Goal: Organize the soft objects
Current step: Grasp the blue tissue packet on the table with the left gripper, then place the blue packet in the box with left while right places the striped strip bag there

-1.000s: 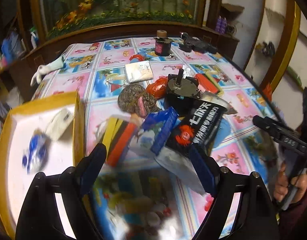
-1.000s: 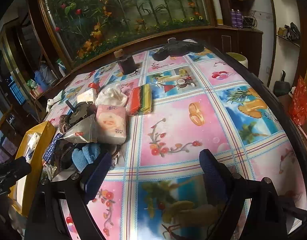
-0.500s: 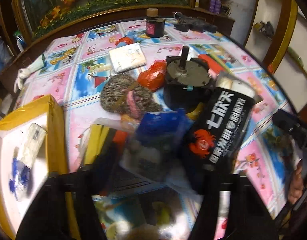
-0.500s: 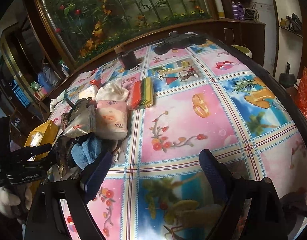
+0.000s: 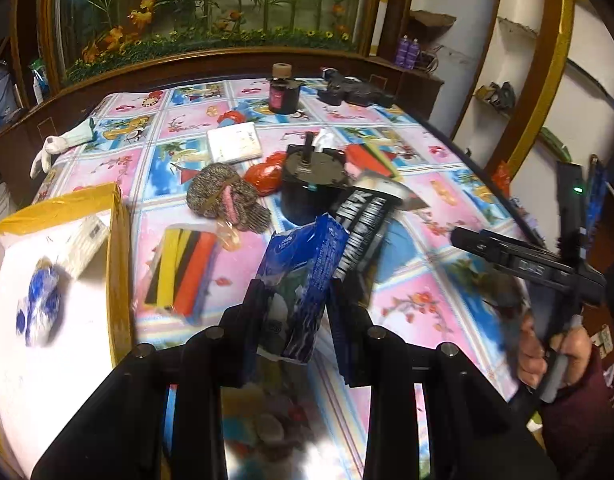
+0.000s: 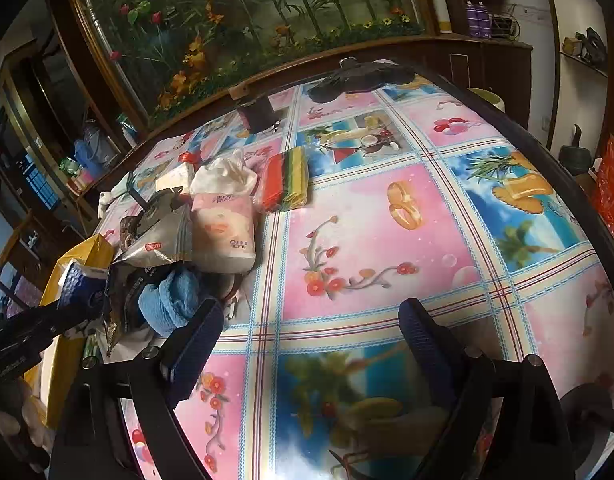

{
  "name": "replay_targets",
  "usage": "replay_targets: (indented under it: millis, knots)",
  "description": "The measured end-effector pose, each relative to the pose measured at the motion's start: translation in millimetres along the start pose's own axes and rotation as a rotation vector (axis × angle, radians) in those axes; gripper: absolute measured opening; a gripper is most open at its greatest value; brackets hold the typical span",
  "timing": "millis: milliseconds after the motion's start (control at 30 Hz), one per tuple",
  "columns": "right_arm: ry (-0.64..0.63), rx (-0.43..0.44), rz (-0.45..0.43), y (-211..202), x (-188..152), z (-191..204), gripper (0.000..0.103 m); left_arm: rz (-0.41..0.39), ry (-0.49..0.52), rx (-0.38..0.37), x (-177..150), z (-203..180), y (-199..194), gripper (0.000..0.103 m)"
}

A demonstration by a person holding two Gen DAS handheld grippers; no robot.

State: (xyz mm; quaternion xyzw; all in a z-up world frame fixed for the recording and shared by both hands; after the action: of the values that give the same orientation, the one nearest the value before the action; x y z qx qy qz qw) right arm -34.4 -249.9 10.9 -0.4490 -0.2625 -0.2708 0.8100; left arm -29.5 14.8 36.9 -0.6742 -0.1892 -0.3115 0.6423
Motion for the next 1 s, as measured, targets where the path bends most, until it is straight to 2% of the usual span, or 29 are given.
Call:
replay_targets:
  millis: [167, 300, 533, 733, 833, 1000]
  knots:
    - [0.011, 0.003, 0.012, 3, 0, -2, 0.090, -0.003, -0.041, -0.055, -17, -3, -16, 0.029]
    - [0.022, -0.002, 0.019, 5, 0, -4, 0.090, -0.018, -0.089, -0.068, -29, 2, -28, 0.029]
    - [0.038, -0.013, 0.037, 9, -1, -7, 0.090, -0.042, -0.173, -0.088, -47, 25, -47, 0.029]
    - [0.016, -0.035, 0.035, 6, -1, -4, 0.090, -0.092, -0.219, -0.085, -53, 54, -71, 0.029]
    - [-0.014, 0.001, 0.027, -8, -2, 13, 0.090, -0.104, -0.232, -0.077, -58, 65, -76, 0.029]
    - [-0.147, 0.086, 0.029, -21, 5, 80, 0.090, -0.115, -0.275, -0.080, -64, 86, -75, 0.029]
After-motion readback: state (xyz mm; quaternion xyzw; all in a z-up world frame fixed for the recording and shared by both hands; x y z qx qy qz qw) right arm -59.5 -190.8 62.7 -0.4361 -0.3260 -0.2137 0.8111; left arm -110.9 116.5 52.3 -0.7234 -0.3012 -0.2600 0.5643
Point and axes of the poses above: each gripper's, at about its wrist camera, not at the fingertips, and y roughly the way its jaws point, z to its left, x to its top, the point moved 5 cm from there along y, roughly the way its jaws point, and after that the axes turned 11 degrees about x, right-handed, at the moved point
